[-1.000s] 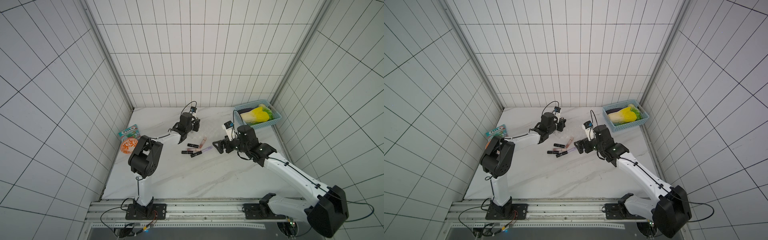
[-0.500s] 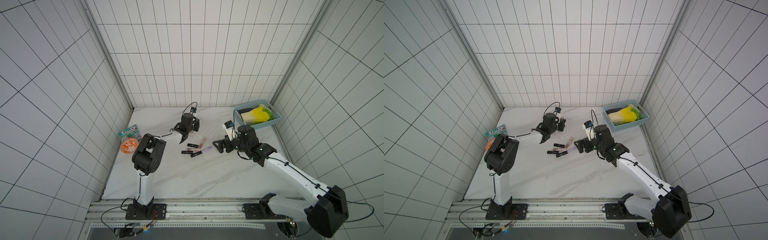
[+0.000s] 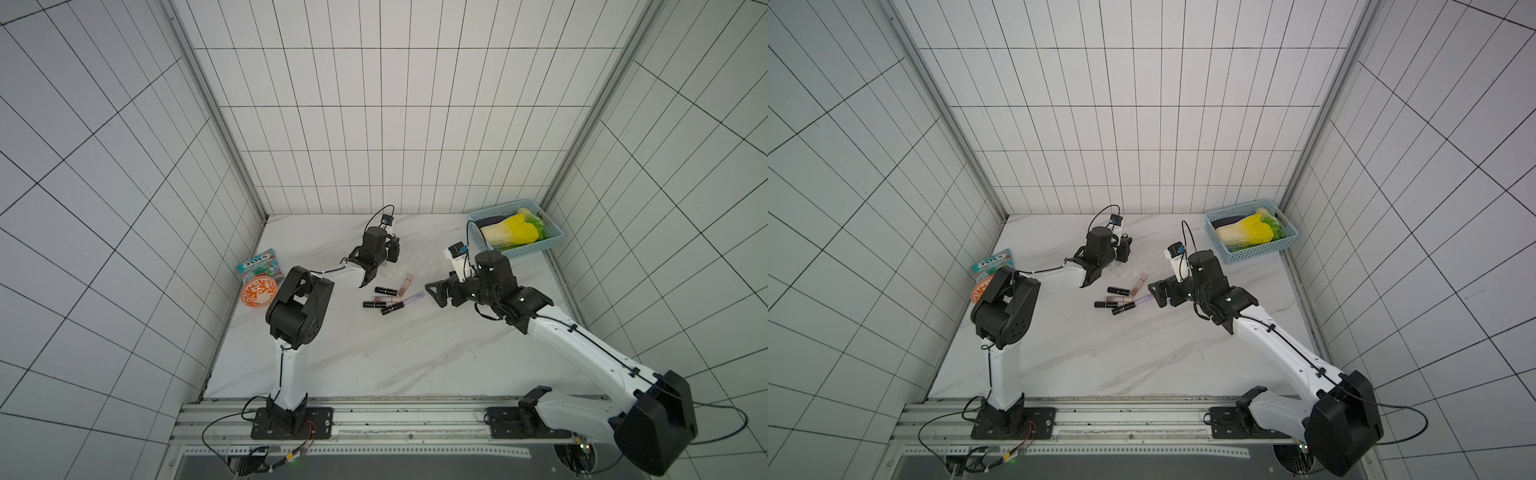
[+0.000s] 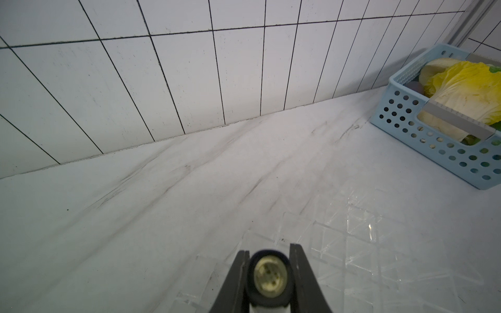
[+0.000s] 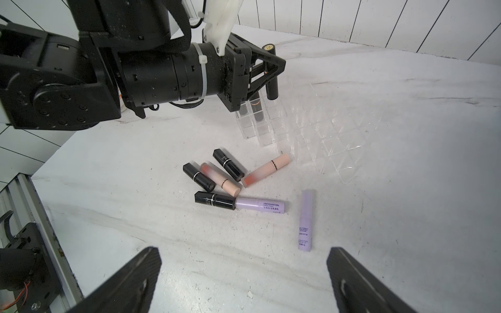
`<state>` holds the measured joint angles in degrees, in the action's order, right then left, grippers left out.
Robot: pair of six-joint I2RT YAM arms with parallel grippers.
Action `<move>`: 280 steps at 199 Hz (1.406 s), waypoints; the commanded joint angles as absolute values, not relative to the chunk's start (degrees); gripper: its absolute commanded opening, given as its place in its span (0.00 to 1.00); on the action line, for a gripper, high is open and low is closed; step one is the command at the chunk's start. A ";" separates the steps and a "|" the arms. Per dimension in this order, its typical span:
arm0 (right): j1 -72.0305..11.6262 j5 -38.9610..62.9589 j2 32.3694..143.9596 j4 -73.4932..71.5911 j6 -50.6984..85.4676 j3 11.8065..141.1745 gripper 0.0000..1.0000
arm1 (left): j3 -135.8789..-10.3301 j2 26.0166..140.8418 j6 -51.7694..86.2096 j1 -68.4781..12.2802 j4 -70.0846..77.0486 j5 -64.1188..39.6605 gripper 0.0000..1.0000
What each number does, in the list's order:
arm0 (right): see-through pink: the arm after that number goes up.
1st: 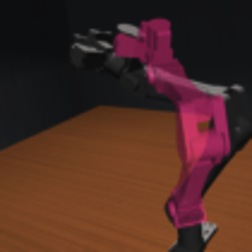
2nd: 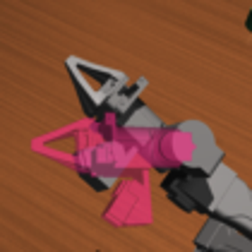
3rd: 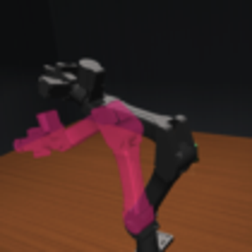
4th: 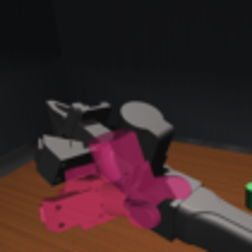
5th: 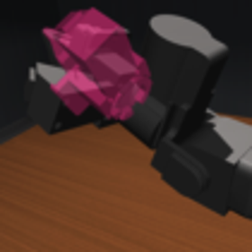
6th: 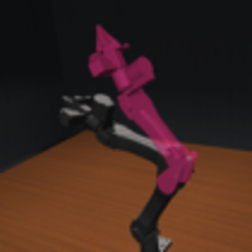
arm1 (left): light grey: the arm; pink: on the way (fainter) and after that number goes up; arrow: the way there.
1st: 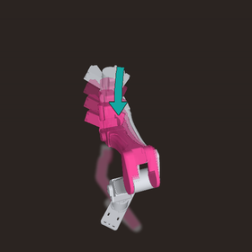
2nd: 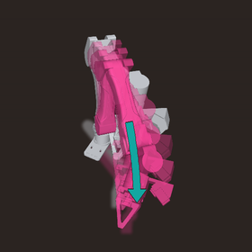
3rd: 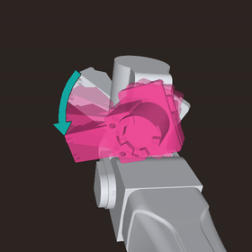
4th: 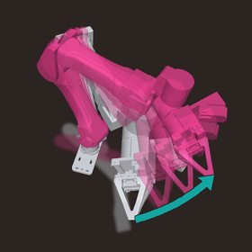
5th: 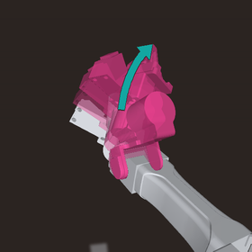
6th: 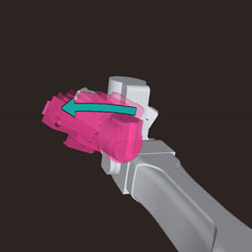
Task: Arrange the lipsticks in the organizer
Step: Place the lipstick in the storage box.
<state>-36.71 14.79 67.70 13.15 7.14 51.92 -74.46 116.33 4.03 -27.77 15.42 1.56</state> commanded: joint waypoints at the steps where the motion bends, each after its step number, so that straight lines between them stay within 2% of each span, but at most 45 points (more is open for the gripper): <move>1: -36.18 15.63 66.67 12.53 7.21 50.45 0.99 | -74.23 117.38 3.96 -28.69 14.29 0.79 0.21; 104: -36.13 15.91 66.42 12.68 7.29 50.45 0.99 | -70.65 114.74 5.36 -28.88 14.37 5.40 0.17; 187: -36.04 16.42 66.69 12.96 7.30 50.71 0.99 | -72.95 117.42 5.16 -27.77 15.20 4.88 0.23; 214: -36.04 16.37 66.63 13.20 7.21 50.88 1.00 | -72.04 116.53 5.27 -27.86 15.45 3.91 0.40; 224: -36.04 16.11 66.53 13.52 7.21 51.04 1.00 | -71.36 115.64 5.19 -27.99 16.16 3.28 0.53; 246: -35.95 13.02 66.99 16.65 7.14 52.62 1.00 | -68.45 111.67 5.01 -28.79 19.80 2.25 0.73; 264: -35.77 7.93 69.25 22.38 6.81 55.42 0.97 | -67.19 107.12 5.33 -29.71 19.76 1.96 0.77; 280: -35.70 4.11 72.61 27.25 6.46 57.27 0.89 | -65.72 101.91 6.74 -30.55 18.97 1.04 0.77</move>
<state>-36.42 11.73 68.66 18.48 7.05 53.08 -66.89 111.11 5.50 -29.12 16.51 2.81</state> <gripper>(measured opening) 0.940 0.770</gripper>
